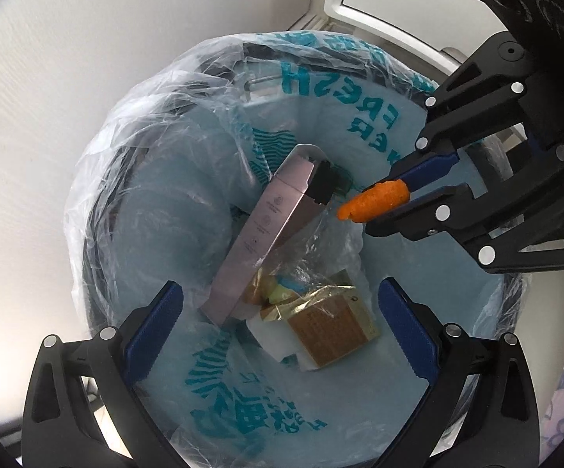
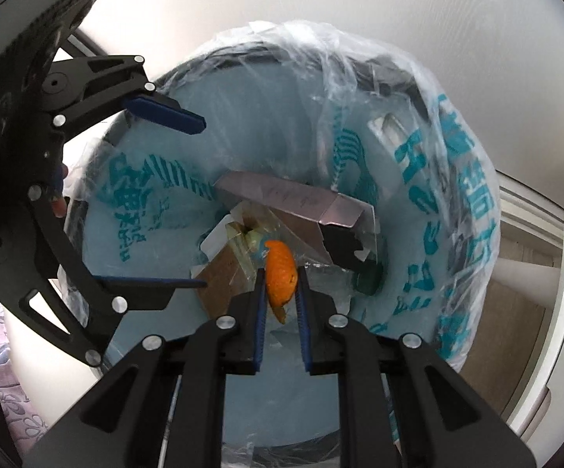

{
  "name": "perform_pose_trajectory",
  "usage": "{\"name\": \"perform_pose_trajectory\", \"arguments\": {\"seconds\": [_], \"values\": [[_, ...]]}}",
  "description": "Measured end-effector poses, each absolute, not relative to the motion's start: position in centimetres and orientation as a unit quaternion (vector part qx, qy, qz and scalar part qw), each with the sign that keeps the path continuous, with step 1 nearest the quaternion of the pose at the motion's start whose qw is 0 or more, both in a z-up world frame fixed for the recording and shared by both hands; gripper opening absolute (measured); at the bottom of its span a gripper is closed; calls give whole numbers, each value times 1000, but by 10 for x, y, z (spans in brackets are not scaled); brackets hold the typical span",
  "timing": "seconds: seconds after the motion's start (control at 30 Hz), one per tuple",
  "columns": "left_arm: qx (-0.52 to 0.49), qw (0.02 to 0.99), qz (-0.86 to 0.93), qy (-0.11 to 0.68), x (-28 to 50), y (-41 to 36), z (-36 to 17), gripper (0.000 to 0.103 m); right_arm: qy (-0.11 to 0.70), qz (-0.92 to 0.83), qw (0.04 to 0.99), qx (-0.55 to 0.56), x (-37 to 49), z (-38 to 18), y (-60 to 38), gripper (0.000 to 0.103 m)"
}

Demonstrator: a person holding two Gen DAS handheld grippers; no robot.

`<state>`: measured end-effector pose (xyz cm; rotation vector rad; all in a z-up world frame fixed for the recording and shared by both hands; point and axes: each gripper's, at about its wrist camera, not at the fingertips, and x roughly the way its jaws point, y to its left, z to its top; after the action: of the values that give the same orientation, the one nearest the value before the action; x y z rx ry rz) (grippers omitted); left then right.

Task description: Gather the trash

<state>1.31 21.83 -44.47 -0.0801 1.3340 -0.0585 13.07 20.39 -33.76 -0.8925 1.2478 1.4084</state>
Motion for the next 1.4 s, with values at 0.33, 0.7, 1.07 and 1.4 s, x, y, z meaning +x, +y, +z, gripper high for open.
{"name": "perform_pose_trajectory", "arguments": {"seconds": [0.33,0.7,1.07,1.4], "values": [[-34,785,-31,617,10,216,-442,97,512,583,504,-380,120,-352,205,15],[-37,791,-28,610,0,222,-429,97,492,587,514,-386,116,-349,205,16],[-29,793,-19,608,-12,225,-417,97,462,588,538,-391,115,-335,204,90],[-34,798,-17,601,-14,222,-407,97,420,596,557,-398,112,-321,203,96]]}}
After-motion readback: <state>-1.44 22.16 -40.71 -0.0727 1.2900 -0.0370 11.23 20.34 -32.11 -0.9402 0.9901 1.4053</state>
